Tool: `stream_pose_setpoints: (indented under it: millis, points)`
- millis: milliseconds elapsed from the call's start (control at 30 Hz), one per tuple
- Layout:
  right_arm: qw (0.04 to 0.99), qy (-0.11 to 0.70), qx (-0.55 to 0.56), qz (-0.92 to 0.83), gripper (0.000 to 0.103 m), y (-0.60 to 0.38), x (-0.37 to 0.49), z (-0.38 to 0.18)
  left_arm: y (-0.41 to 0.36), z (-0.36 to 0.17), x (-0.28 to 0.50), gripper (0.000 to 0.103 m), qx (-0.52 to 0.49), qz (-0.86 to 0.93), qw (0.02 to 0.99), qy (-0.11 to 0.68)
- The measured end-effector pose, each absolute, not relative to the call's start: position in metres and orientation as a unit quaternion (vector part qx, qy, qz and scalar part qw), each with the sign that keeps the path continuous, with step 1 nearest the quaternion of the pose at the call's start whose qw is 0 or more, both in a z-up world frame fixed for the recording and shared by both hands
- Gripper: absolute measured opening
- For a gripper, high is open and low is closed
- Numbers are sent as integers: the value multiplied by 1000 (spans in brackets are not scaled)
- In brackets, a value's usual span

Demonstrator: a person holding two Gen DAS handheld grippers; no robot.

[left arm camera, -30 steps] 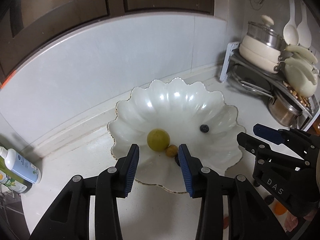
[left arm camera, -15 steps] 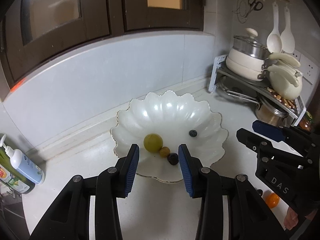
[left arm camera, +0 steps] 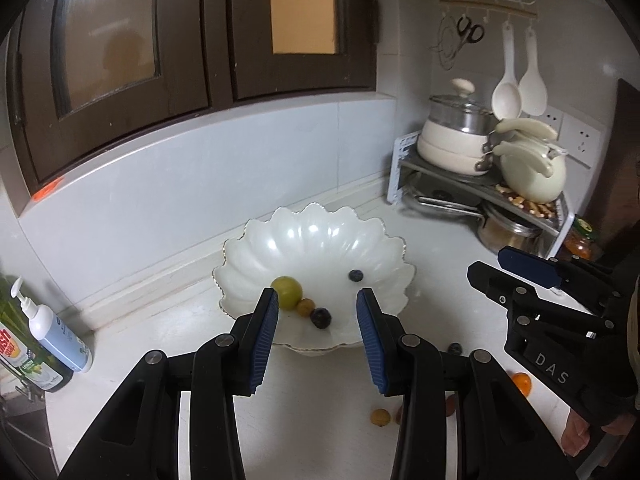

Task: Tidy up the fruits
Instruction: 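Move both open tools back from the bowl toward the loose fruits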

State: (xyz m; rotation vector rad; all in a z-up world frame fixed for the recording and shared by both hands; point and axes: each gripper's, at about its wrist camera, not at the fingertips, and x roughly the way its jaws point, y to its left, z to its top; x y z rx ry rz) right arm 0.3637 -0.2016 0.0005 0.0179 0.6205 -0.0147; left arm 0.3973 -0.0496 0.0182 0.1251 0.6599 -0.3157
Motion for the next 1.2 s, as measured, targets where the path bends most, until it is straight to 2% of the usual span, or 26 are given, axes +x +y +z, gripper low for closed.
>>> stream_pose_setpoints:
  millis: [467, 600, 1200]
  points:
    - [962, 273, 8, -27, 36, -205, 311, 15, -53, 30, 353, 41, 60, -184, 933, 304]
    - [963, 269, 13, -30, 36, -204, 296, 13, -54, 28, 340, 51, 61, -183, 934, 301]
    - [953, 292, 47, -68, 36, -216, 246, -11, -65, 13, 300, 51, 55, -214, 929, 295]
